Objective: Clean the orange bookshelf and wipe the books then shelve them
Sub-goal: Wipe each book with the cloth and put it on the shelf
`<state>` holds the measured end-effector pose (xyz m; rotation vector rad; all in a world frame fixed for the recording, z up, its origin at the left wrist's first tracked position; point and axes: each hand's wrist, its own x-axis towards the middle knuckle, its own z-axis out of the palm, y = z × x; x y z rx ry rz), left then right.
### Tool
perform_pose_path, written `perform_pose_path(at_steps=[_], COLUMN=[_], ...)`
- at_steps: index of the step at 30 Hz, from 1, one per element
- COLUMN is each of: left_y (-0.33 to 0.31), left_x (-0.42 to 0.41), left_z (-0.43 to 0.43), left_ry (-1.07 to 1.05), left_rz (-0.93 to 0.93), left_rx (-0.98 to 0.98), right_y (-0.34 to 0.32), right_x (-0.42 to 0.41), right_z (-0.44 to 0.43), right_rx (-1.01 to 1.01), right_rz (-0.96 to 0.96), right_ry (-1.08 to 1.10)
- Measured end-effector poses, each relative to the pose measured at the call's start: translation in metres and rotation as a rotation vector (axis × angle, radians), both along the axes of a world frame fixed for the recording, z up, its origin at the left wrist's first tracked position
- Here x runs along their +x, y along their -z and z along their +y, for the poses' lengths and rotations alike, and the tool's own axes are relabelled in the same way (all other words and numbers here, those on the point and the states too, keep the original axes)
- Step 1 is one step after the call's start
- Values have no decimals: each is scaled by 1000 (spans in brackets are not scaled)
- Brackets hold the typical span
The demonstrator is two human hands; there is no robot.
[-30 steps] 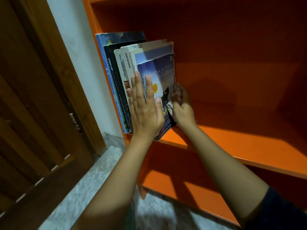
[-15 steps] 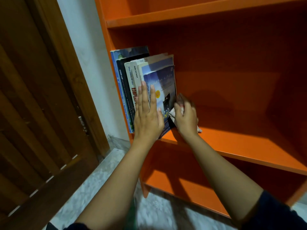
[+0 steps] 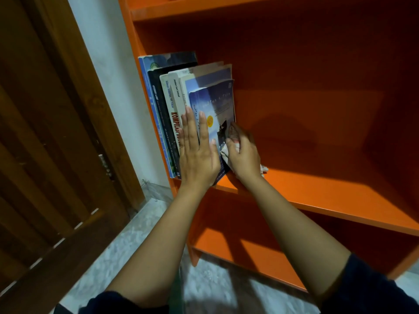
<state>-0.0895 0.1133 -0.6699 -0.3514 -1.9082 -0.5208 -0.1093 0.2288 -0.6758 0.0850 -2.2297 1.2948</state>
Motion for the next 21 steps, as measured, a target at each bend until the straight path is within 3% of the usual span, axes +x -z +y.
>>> perform_pose_path(at_steps=[4, 11, 21], left_y=[0, -3, -16], left_x=[-4, 1, 54], left_z=[5, 5, -26], left_ry=[-14, -7, 106], left_rz=[53, -21, -340], left_rx=[19, -15, -140], right_y=[0, -3, -5], right_x=[-6, -1, 47], right_z=[0, 3, -5], right_rx=[8, 51, 178], right_rz=[2, -18, -101], right_ry=[19, 18, -5])
